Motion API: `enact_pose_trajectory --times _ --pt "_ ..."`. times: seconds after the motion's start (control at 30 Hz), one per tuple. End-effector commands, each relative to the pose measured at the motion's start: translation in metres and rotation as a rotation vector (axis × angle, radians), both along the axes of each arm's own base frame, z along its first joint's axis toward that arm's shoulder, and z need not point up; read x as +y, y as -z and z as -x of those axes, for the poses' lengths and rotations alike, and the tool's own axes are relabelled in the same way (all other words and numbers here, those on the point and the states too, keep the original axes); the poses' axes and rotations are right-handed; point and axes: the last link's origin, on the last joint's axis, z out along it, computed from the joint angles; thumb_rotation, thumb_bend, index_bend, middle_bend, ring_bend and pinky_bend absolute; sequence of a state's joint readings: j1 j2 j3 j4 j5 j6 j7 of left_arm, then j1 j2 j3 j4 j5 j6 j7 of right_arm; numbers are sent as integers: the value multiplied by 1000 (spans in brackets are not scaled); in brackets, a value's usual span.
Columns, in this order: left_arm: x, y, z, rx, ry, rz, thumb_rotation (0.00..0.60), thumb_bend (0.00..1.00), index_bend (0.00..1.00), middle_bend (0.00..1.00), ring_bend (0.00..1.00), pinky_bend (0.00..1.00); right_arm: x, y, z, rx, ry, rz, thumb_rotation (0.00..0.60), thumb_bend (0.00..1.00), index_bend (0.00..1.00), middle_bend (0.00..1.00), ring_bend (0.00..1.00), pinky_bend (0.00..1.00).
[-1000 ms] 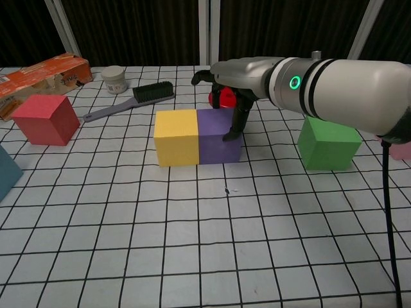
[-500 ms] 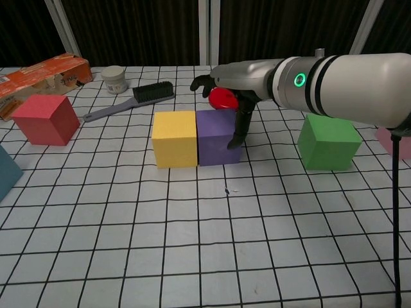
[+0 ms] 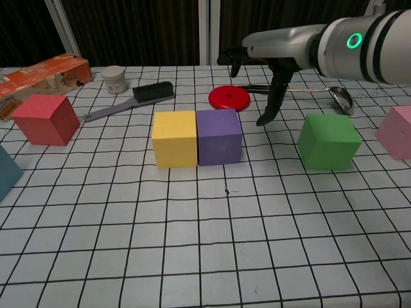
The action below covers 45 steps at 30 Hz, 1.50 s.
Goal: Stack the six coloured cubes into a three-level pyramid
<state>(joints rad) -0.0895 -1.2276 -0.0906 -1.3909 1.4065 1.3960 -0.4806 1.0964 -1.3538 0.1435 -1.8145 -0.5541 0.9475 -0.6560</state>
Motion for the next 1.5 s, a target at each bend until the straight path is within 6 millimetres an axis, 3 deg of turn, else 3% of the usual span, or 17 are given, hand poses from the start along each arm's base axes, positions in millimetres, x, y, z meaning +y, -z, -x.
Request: enact_pose_trajectory --times 0.03,0.2,0.4,0.8,1.0,1.27,1.5 --pt "1 1 -1 2 3 6 600 2 41 84 0 62 5 -24 21 68 44 5 600 0 0 154 0 0" --pt "1 1 -3 4 4 11 600 2 41 84 0 62 14 -47 48 125 95 -12 600 0 0 154 0 0" --pt "4 5 -6 10 8 25 600 3 41 84 0 62 27 -62 84 194 123 -13 600 0 0 143 0 0" --pt "4 17 -8 28 4 36 600 2 41 84 0 62 21 -37 118 171 119 10 600 26 0 159 0 0" --pt "3 18 -6 28 -2 36 600 2 41 84 0 62 19 -24 116 122 81 17 600 33 0 207 0 0" --pt "3 18 -4 23 -5 43 600 2 41 84 0 62 18 -26 111 75 26 74 600 114 0 483 38 0" --pt "4 19 -5 20 -2 48 600 2 41 83 0 62 14 -34 85 27 -16 83 600 131 0 500 41 0"
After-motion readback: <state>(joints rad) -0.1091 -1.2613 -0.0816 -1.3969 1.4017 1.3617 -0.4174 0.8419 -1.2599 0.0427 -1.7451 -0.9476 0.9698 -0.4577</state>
